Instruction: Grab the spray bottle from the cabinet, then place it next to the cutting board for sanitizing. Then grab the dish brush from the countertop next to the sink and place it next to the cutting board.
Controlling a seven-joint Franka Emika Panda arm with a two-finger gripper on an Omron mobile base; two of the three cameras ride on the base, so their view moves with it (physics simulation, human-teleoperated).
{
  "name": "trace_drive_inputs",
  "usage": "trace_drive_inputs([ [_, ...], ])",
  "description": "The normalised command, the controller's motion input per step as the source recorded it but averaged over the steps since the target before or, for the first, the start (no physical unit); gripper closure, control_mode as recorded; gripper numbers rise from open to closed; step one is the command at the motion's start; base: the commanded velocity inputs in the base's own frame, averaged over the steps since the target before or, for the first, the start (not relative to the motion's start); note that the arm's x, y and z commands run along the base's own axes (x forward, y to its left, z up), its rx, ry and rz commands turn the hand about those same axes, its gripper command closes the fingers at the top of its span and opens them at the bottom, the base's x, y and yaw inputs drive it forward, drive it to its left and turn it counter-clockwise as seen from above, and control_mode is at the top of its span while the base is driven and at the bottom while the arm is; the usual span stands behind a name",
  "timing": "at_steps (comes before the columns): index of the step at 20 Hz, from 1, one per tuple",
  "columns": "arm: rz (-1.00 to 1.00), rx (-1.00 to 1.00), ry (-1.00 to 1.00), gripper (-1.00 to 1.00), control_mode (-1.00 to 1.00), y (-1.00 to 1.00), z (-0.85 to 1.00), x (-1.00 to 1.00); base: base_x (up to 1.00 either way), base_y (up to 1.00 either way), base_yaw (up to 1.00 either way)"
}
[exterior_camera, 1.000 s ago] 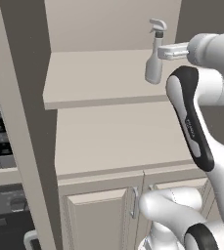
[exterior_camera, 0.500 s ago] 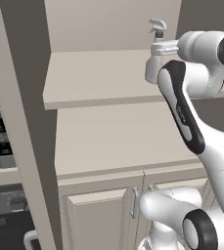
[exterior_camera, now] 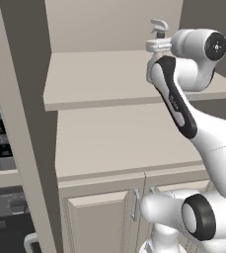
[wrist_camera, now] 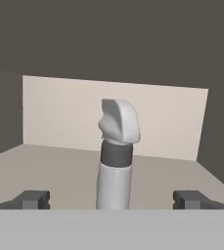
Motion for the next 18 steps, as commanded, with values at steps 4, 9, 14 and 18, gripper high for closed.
trace_drive_inputs([
  [4,0.00,0.00,0.00,-1.00,-1.00,0.00,0.00,0.44,0.00,0.00,0.00],
  [9,0.00,0.00,0.00,-1.00,-1.00,0.00,0.00,0.46,0.00,0.00,0.00],
  [14,0.00,0.00,0.00,1.00,-1.00,0.00,-0.01,0.47,0.00,0.00,0.00],
  [18,0.00,0.00,0.01,1.00,-1.00,0.00,0.00,0.23,0.00,0.00,0.00],
])
